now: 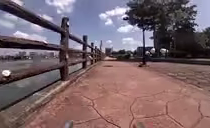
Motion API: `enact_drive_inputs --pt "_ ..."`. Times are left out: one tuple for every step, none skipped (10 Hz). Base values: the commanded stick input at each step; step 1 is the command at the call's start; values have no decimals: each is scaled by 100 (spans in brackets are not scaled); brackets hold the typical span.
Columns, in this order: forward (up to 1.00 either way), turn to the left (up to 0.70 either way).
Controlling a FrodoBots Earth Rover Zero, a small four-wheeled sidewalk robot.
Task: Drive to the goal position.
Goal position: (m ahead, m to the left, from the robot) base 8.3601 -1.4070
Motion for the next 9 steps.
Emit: enact_drive_inputs --pt "70 0" --pt "70 0" --pt "70 0" --pt "70 0" --pt "70 0" --pt "70 0" --pt "70 0" --pt "70 0" --pt "70 0"
